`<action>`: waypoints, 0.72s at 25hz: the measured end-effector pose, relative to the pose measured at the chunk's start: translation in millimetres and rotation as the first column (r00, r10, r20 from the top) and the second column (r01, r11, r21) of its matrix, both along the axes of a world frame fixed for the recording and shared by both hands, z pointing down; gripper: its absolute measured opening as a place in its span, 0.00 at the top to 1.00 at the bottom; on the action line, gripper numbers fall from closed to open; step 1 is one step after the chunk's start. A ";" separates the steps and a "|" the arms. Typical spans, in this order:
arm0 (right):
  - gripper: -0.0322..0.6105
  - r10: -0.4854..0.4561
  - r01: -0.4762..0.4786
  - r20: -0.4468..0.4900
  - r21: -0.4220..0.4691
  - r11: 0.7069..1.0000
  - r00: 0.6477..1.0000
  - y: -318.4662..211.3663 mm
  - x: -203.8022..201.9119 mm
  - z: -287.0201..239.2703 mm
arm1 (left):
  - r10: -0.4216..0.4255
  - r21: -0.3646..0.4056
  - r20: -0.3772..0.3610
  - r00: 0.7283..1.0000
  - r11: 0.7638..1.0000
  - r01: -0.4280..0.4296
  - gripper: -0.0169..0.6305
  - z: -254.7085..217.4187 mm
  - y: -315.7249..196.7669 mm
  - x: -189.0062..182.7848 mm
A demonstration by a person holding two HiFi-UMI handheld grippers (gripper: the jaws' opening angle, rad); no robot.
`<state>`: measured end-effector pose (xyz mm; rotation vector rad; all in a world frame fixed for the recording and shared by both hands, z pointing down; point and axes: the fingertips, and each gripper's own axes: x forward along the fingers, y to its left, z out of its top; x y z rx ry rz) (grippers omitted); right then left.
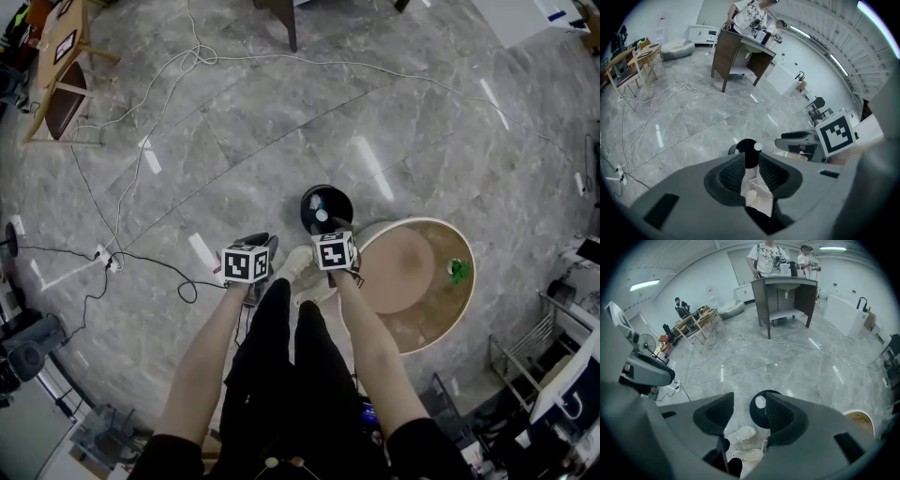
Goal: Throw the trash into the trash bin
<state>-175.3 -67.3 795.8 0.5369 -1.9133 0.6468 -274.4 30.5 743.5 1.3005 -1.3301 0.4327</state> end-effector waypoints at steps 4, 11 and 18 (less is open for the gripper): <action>0.61 0.019 -0.019 -0.006 -0.003 1.000 1.000 4.0 3.2 -0.7 | 0.000 0.002 0.004 1.000 1.000 0.000 0.84 1.3 -0.6 -1.4; 0.62 0.055 -0.055 -0.034 -0.008 0.998 0.998 16.2 30.5 -2.0 | 0.049 -0.002 0.002 0.999 0.999 -0.049 0.84 4.1 0.5 9.2; 0.62 0.160 -0.160 -0.037 0.020 0.987 0.986 32.9 76.6 -20.8 | 0.147 -0.009 0.003 0.989 0.989 -0.147 0.84 4.7 -6.2 27.5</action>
